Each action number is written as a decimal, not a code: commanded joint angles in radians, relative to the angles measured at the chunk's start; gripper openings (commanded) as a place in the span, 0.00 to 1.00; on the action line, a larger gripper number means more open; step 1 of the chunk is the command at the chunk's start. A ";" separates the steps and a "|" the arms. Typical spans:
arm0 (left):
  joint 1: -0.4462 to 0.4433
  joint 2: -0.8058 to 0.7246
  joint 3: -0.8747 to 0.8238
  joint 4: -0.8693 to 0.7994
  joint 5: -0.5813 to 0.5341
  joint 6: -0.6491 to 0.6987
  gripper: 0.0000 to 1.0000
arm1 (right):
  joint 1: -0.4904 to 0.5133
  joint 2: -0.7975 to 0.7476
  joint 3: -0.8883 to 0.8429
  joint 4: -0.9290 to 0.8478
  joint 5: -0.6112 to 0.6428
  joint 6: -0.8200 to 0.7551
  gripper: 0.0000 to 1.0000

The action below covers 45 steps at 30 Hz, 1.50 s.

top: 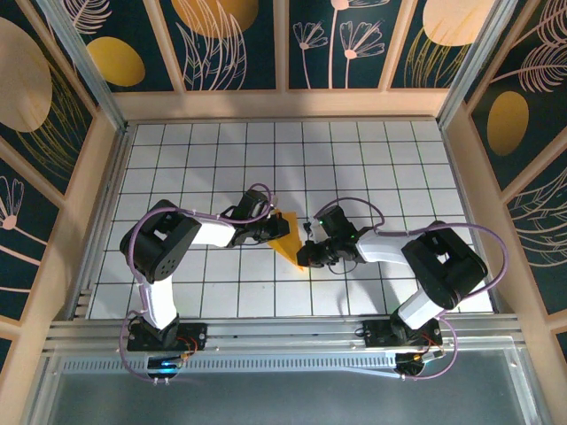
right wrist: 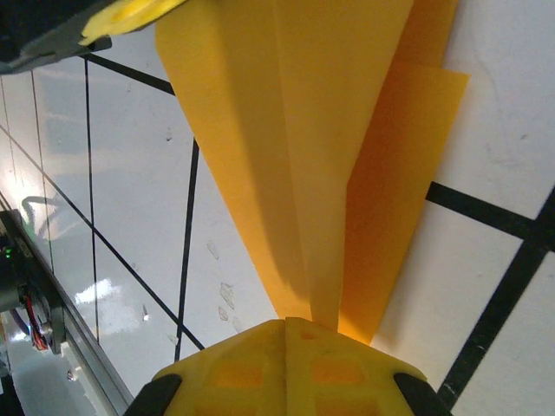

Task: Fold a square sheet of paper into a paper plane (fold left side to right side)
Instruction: Fourth fold the wing at the center of the table.

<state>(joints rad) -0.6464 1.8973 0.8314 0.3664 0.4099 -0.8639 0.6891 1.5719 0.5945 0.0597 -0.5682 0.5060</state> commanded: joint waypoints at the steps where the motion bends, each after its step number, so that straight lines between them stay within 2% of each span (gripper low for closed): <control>1: 0.001 0.046 -0.020 -0.108 -0.066 0.031 0.00 | 0.011 0.002 -0.007 -0.049 0.022 -0.012 0.00; 32: 0.000 0.050 -0.020 -0.109 -0.072 0.030 0.00 | 0.030 -0.021 -0.047 -0.105 0.024 -0.011 0.00; 41: 0.000 0.051 -0.020 -0.109 -0.074 0.031 0.00 | 0.030 -0.076 -0.097 -0.097 -0.022 0.011 0.00; 45: 0.001 0.047 -0.020 -0.110 -0.075 0.032 0.00 | 0.023 -0.148 -0.085 -0.149 -0.034 0.000 0.00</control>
<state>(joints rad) -0.6472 1.8973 0.8314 0.3664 0.4072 -0.8635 0.7059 1.4796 0.5114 -0.0082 -0.5743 0.5076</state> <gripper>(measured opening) 0.048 0.051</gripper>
